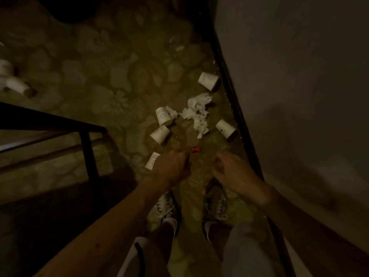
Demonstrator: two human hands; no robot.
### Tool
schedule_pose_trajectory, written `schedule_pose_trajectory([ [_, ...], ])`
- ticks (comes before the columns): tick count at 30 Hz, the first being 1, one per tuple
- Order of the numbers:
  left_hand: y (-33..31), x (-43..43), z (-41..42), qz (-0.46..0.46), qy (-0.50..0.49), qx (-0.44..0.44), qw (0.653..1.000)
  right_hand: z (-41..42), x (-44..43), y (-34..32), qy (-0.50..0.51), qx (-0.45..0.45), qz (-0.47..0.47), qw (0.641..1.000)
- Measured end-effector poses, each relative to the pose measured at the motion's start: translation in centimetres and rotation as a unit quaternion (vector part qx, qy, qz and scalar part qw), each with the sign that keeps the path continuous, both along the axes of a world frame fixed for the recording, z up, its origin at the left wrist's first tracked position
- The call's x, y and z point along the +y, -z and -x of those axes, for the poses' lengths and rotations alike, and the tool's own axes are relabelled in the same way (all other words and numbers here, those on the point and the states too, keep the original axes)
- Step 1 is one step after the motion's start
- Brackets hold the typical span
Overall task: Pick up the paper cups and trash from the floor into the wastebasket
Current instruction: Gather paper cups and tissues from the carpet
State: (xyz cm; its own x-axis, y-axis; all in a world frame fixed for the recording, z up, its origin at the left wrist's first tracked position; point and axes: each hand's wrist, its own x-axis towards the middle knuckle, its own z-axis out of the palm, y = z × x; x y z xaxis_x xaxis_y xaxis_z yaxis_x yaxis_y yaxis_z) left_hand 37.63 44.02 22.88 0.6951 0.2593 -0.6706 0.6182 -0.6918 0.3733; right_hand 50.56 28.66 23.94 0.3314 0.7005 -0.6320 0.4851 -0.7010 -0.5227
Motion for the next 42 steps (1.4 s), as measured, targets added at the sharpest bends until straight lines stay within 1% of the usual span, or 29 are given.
schedule_pose_trajectory([
  [2, 7.4, 1.2, -0.4, 0.008, 0.014, 0.011, 1.000, 0.0, 0.7, 7.5, 0.000, 0.010, 0.012, 1.000],
  [4, 14.1, 2.1, -0.7, 0.025, -0.007, 0.015, 1.000, 0.1, 1.2, 14.3, 0.021, 0.038, 0.034, 0.998],
  [8, 25.5, 3.4, -1.3, 0.071, -0.090, -0.008, 0.993, -0.2, 1.7, 26.1, 0.126, 0.109, 0.037, 0.985],
  [10, 29.8, 3.6, -1.5, 0.091, -0.121, -0.028, 0.988, -0.4, 1.8, 30.5, 0.200, 0.144, 0.036, 0.968],
  [12, 32.9, 3.6, -1.6, 0.117, -0.152, -0.048, 0.980, -0.5, 2.1, 33.7, 0.259, 0.160, 0.020, 0.952],
  [14, 34.9, 3.4, -1.7, 0.131, -0.174, -0.069, 0.974, -0.5, 2.3, 35.8, 0.278, 0.157, -0.001, 0.948],
  [18, 36.6, 2.9, -1.3, 0.140, -0.198, -0.105, 0.964, -0.6, 2.5, 37.3, 0.270, 0.152, -0.029, 0.950],
  [20, 36.9, 2.8, -1.2, 0.139, -0.201, -0.117, 0.963, -0.6, 2.6, 37.6, 0.280, 0.148, -0.042, 0.948],
  [23, 36.8, 2.7, -1.3, 0.162, -0.212, -0.116, 0.957, -0.2, 2.9, 38.2, 0.266, 0.134, -0.056, 0.953],
  [27, 36.4, 2.7, -1.4, 0.170, -0.192, -0.112, 0.960, 0.1, 3.7, 38.3, 0.278, 0.113, -0.069, 0.951],
  [29, 36.1, 2.7, -1.3, 0.205, -0.234, -0.120, 0.943, -0.1, 4.1, 37.7, 0.296, 0.136, -0.079, 0.942],
  [30, 35.8, 2.6, -1.3, 0.227, -0.282, -0.129, 0.923, -0.3, 4.2, 37.1, 0.305, 0.153, -0.093, 0.935],
  [31, 35.4, 2.5, -1.4, 0.251, -0.345, -0.138, 0.894, -0.6, 4.3, 36.4, 0.313, 0.171, -0.112, 0.928],
  [33, 34.4, 2.3, -1.7, 0.326, -0.465, -0.149, 0.809, -1.1, 4.6, 35.0, 0.321, 0.189, -0.152, 0.916],
  [34, 34.0, 2.3, -1.9, 0.379, -0.499, -0.151, 0.765, -1.2, 4.9, 34.3, 0.318, 0.198, -0.171, 0.911],
  [36, 32.9, 2.1, -2.2, 0.487, -0.527, -0.150, 0.680, -1.0, 5.7, 33.1, 0.313, 0.234, -0.200, 0.899],
  [37, 32.3, 2.0, -2.4, 0.523, -0.544, -0.154, 0.637, -0.7, 6.0, 32.7, 0.311, 0.260, -0.209, 0.890],
  [39, 31.5, 1.9, -2.8, 0.552, -0.592, -0.165, 0.564, 0.1, 6.8, 32.1, 0.310, 0.286, -0.223, 0.879],
  [40, 31.1, 1.9, -3.1, 0.558, -0.611, -0.167, 0.536, 0.5, 7.0, 31.9, 0.308, 0.284, -0.231, 0.878],
  [42, 30.5, 1.9, -3.5, 0.570, -0.633, -0.168, 0.497, 1.1, 7.4, 32.0, 0.282, 0.247, -0.249, 0.893],
])
